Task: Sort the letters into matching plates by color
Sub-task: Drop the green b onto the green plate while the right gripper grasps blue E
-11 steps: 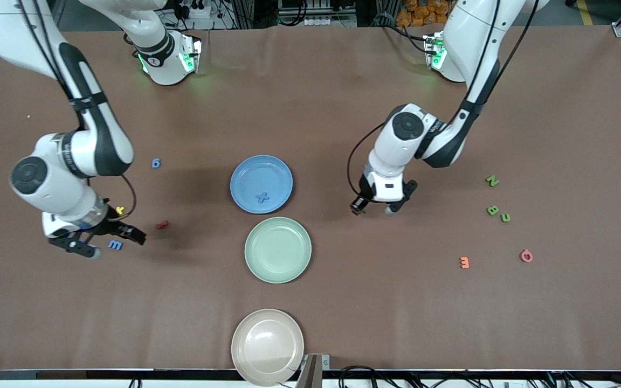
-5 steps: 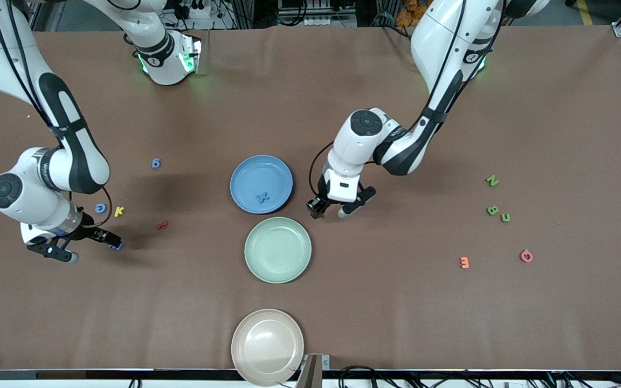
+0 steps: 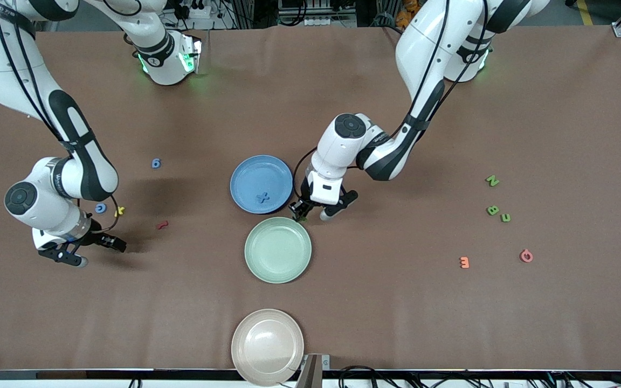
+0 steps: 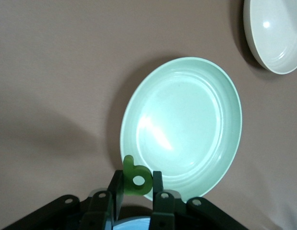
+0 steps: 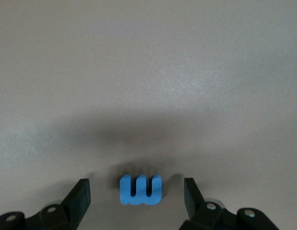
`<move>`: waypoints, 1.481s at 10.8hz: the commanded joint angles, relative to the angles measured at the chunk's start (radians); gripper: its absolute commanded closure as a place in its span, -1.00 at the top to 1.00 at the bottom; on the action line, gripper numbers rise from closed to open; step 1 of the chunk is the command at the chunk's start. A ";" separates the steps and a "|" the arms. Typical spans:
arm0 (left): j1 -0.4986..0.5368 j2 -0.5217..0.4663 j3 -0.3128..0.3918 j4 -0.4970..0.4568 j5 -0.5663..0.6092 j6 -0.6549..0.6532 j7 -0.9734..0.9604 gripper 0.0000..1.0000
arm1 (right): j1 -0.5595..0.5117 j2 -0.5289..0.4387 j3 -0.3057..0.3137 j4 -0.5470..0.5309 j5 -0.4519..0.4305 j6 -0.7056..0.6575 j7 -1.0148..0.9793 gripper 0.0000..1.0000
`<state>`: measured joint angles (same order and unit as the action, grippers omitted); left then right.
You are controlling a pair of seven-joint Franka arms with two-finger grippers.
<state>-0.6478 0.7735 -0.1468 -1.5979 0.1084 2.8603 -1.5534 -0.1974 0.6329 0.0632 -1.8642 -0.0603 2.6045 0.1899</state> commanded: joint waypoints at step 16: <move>-0.061 -0.011 0.158 0.170 0.121 -0.207 -0.011 1.00 | 0.059 -0.025 0.006 0.019 -0.029 -0.088 -0.009 -1.00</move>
<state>-0.7080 0.8628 -0.0149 -1.4069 0.1545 2.8702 -1.5846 -0.1769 0.6541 0.0649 -1.8521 -0.1019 2.5981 0.1725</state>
